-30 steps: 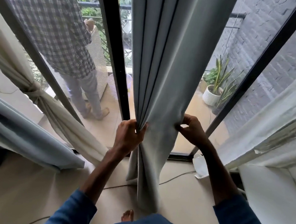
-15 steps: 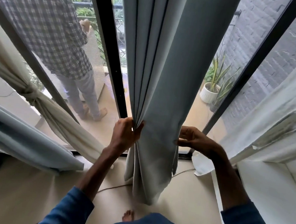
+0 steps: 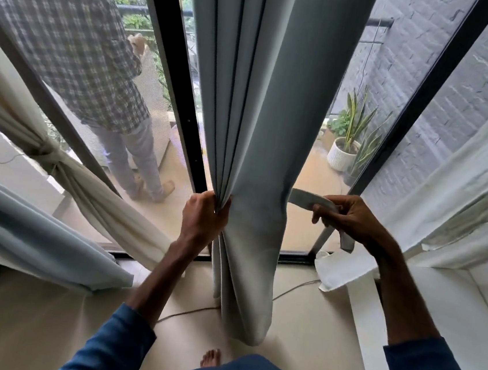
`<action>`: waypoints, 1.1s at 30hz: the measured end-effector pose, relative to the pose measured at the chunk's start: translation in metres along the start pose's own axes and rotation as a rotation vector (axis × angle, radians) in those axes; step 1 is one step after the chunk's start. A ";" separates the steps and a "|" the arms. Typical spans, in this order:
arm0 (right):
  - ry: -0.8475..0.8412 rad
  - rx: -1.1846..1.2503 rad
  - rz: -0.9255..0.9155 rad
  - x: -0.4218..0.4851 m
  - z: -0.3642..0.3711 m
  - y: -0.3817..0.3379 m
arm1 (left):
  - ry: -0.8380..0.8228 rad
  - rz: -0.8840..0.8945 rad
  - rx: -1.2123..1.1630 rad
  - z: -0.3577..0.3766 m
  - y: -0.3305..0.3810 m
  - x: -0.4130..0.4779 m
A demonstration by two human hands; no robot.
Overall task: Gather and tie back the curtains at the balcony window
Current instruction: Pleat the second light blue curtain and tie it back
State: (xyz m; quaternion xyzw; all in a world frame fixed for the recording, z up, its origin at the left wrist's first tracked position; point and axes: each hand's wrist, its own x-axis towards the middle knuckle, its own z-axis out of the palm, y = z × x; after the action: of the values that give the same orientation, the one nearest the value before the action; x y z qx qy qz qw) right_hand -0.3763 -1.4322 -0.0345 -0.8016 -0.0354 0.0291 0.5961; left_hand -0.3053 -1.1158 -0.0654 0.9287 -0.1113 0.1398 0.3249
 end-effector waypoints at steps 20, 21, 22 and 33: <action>-0.193 -0.069 -0.088 0.013 0.027 -0.029 | -0.153 0.137 -0.030 0.028 -0.022 0.024; -0.181 -0.088 -0.117 0.016 0.030 -0.030 | -0.151 0.146 -0.025 0.027 -0.020 0.023; -0.154 -0.089 -0.135 0.020 0.032 -0.031 | -0.155 0.152 -0.023 0.027 -0.019 0.022; -0.061 0.043 -0.163 0.011 0.037 -0.014 | -0.143 0.123 0.011 0.017 -0.024 0.024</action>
State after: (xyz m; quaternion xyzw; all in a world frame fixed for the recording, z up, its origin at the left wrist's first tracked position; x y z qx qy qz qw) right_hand -0.3692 -1.3916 -0.0315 -0.7819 -0.1183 0.0057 0.6121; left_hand -0.2722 -1.1113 -0.0841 0.9295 -0.1900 0.0934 0.3020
